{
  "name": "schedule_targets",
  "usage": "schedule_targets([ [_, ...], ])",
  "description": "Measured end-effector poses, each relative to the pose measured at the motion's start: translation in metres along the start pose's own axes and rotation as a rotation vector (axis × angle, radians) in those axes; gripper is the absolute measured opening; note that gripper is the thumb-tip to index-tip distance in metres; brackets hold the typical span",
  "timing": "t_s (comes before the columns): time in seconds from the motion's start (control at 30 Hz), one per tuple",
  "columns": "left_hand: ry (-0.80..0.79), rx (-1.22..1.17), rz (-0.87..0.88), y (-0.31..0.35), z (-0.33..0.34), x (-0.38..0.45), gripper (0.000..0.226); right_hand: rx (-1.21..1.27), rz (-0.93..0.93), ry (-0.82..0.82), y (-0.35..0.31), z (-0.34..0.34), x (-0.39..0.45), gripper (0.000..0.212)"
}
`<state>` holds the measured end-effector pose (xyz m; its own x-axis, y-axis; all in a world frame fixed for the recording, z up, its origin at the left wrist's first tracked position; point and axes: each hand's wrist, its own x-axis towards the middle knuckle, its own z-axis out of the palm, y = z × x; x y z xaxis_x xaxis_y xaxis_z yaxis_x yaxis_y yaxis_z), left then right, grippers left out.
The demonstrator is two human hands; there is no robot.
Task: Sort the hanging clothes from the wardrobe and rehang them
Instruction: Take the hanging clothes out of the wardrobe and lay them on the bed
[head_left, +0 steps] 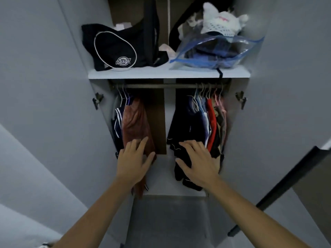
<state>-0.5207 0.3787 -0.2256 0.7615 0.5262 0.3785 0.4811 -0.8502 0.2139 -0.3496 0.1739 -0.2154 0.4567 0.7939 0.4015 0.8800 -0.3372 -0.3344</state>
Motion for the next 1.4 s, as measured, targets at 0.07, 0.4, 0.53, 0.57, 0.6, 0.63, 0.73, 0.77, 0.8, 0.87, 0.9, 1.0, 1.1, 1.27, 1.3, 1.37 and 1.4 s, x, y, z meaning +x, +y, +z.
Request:
schedule_targets([
  [0.07,-0.012,-0.035,-0.052,-0.024,0.011,0.023,0.07,0.019,-0.019,-0.011,0.003,0.018,0.04,0.061],
  [0.4,0.018,0.004,-0.197,-0.126,0.035,0.122,0.071,0.117,-0.108,-0.134,0.003,0.102,0.22,0.067],
  [0.53,0.025,0.013,-0.283,-0.151,0.054,0.159,0.066,0.155,-0.171,-0.199,0.015,0.146,0.289,0.068],
  [0.57,0.03,0.022,-0.308,-0.157,0.061,0.168,0.066,0.162,-0.196,-0.212,0.02,0.16,0.308,0.068],
  [0.6,0.026,0.02,-0.314,-0.16,0.064,0.174,0.066,0.163,-0.209,-0.214,0.022,0.169,0.32,0.068],
  [0.63,0.018,0.018,-0.321,-0.162,0.067,0.179,0.067,0.164,-0.208,-0.223,0.024,0.176,0.332,0.068],
  [0.73,0.032,0.044,-0.381,-0.177,0.096,0.205,0.066,0.197,-0.232,-0.281,0.037,0.213,0.382,0.07],
  [0.77,0.035,0.055,-0.389,-0.181,0.105,0.215,0.065,0.209,-0.24,-0.292,0.04,0.225,0.4,0.07],
  [0.8,0.034,0.056,-0.402,-0.185,0.113,0.224,0.064,0.218,-0.245,-0.303,0.042,0.237,0.416,0.069],
  [0.87,0.026,0.048,-0.443,-0.19,0.129,0.239,0.063,0.25,-0.223,-0.319,0.046,0.258,0.441,0.069],
  [0.9,0.028,0.054,-0.458,-0.193,0.138,0.244,0.062,0.277,-0.206,-0.329,0.046,0.268,0.453,0.07],
  [1.0,0.041,0.074,-0.493,-0.199,0.158,0.258,0.058,0.31,-0.221,-0.325,0.044,0.295,0.483,0.073],
  [1.1,0.063,0.103,-0.512,-0.201,0.172,0.269,0.044,0.305,-0.228,-0.289,0.043,0.319,0.503,0.068],
  [1.27,0.098,0.188,-0.521,-0.2,0.179,0.29,0.034,0.31,-0.218,-0.34,0.039,0.342,0.519,0.061],
  [1.3,0.091,0.205,-0.526,-0.201,0.179,0.294,0.033,0.313,-0.229,-0.344,0.04,0.345,0.521,0.06],
  [1.37,0.061,0.237,-0.543,-0.203,0.179,0.3,0.033,0.315,-0.249,-0.334,0.041,0.347,0.522,0.06],
  [1.4,0.046,0.246,-0.549,-0.204,0.18,0.302,0.034,0.316,-0.255,-0.326,0.041,0.348,0.523,0.06],
])
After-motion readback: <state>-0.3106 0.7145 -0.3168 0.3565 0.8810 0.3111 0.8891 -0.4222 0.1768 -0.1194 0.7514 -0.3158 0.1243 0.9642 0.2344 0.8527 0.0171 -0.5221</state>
